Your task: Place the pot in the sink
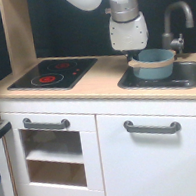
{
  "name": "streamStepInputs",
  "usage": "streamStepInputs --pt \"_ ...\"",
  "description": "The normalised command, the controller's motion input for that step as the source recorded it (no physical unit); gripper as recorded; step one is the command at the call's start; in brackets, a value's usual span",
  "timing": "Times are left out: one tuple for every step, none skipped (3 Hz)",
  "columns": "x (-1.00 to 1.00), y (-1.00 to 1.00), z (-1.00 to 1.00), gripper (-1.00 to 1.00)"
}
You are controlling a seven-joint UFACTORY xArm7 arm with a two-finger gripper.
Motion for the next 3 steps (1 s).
streamStepInputs --pt "0.09 0.04 -0.29 -0.05" --pt "0.05 0.04 -0.29 0.08" --pt "0.03 0.01 -0.25 0.33"
